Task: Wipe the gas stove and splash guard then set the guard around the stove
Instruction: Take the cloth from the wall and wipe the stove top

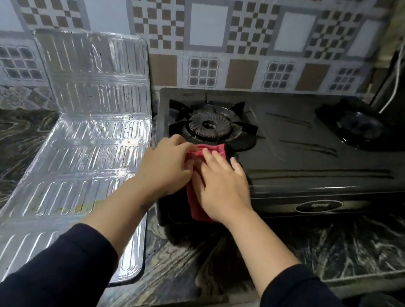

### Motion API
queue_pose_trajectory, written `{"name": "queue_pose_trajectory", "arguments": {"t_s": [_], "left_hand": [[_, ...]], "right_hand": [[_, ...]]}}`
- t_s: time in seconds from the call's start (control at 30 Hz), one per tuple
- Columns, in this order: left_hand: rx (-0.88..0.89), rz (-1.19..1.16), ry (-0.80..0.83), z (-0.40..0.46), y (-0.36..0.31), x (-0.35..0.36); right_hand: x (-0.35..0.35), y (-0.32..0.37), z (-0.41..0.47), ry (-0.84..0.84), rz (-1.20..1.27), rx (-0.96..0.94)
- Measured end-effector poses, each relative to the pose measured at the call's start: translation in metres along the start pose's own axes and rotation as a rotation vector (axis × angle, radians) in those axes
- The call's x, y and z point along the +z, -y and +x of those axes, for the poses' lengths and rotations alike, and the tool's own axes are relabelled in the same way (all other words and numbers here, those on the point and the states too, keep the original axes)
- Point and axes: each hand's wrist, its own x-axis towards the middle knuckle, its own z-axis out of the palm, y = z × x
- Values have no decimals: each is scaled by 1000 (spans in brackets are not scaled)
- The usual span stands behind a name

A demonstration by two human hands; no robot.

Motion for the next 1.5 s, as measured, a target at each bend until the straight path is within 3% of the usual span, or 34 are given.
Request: {"name": "queue_pose_trajectory", "arguments": {"t_s": [0.3, 0.53, 0.93, 1.37, 1.5], "left_hand": [[228, 7, 91, 19, -48, 21], [384, 13, 175, 43, -93, 28], [410, 19, 235, 90, -168, 61], [435, -23, 252, 150, -293, 108], [450, -30, 254, 165, -318, 122]], "right_hand": [[-22, -112, -25, 50, -20, 327], [-16, -120, -25, -17, -46, 386], [-52, -256, -40, 63, 2, 620], [-77, -403, -50, -40, 24, 752], [-86, -444, -45, 9, -3, 782]]}}
